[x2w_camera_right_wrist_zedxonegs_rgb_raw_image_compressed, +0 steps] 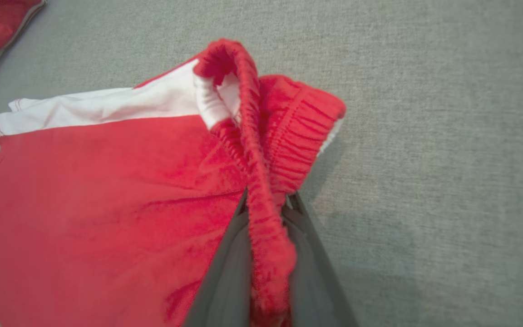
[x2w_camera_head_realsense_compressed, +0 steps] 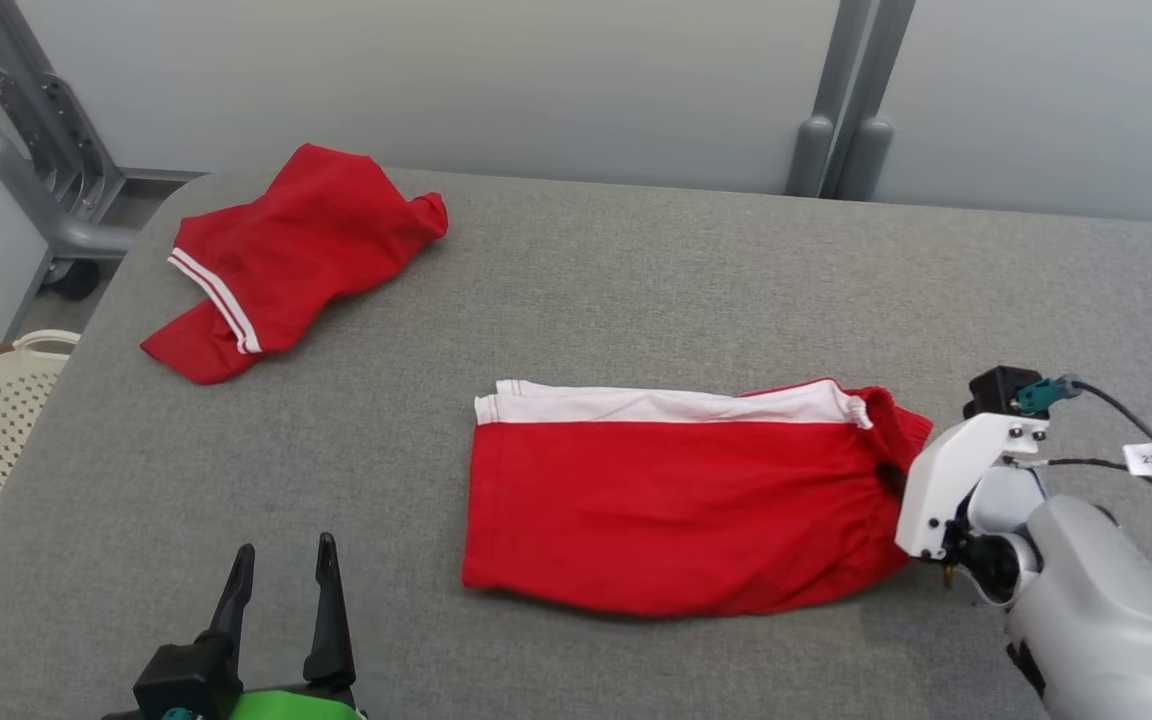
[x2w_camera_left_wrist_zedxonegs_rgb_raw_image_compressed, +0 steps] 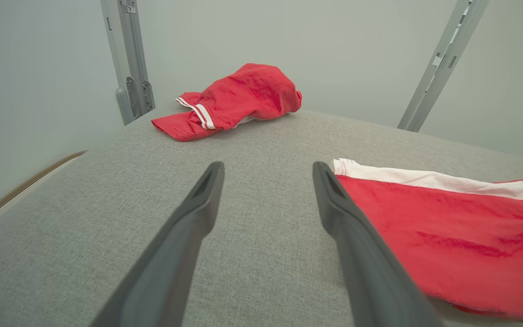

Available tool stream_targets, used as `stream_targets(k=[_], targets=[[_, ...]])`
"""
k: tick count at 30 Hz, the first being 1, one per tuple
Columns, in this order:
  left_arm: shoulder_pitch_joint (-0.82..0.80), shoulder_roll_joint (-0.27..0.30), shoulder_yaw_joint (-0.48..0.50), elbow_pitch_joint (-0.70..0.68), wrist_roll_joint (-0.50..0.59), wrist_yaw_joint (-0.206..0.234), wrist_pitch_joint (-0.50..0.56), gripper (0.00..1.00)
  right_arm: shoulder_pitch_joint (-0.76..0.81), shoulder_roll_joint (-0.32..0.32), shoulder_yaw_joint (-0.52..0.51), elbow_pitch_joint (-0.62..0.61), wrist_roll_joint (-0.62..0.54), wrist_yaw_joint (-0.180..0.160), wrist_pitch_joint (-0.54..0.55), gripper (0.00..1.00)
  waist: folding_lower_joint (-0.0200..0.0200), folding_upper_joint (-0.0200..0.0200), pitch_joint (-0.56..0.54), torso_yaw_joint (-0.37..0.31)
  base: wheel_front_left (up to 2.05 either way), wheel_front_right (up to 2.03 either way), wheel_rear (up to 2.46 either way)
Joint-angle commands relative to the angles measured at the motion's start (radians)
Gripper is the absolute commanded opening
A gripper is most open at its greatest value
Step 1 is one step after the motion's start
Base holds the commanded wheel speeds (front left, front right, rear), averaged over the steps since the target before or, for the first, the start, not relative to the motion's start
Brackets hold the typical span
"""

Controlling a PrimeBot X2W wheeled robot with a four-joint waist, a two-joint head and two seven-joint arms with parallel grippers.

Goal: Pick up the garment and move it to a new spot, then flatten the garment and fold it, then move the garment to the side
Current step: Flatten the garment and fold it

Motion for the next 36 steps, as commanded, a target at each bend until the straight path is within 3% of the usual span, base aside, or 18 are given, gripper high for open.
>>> stream_targets(k=[1,9,15,25,36], targets=[[-0.001,-0.004,0.002,-0.001,0.011,-0.003,-0.003,1.0,-0.009,-0.041,0.015,-0.026,0.026,-0.001,0.03,0.0,0.0,0.0,-0.006,-0.024,0.0,0.0,0.0],[0.0,-0.007,-0.006,-0.013,0.024,-0.01,-0.003,1.0,-0.007,-0.204,0.021,-0.105,0.07,-0.001,0.118,0.0,0.0,0.0,-0.005,-0.083,0.0,0.0,0.0],[-0.011,-0.007,-0.016,-0.017,0.028,-0.013,-0.003,1.0,-0.008,-0.277,-0.043,-0.104,0.049,-0.001,0.14,0.0,0.0,0.0,0.004,-0.11,0.0,0.0,0.0],[-0.022,-0.007,-0.031,-0.004,0.027,-0.02,-0.003,1.0,-0.001,-0.225,-0.083,-0.141,0.052,0.0,0.16,0.0,0.0,0.0,0.011,-0.128,0.0,0.0,0.0],[-0.021,-0.003,-0.039,-0.001,0.019,-0.02,-0.003,1.0,0.049,-0.125,-0.047,-0.31,0.067,0.0,0.22,0.0,0.0,0.0,-0.003,-0.113,0.0,0.0,0.0]])
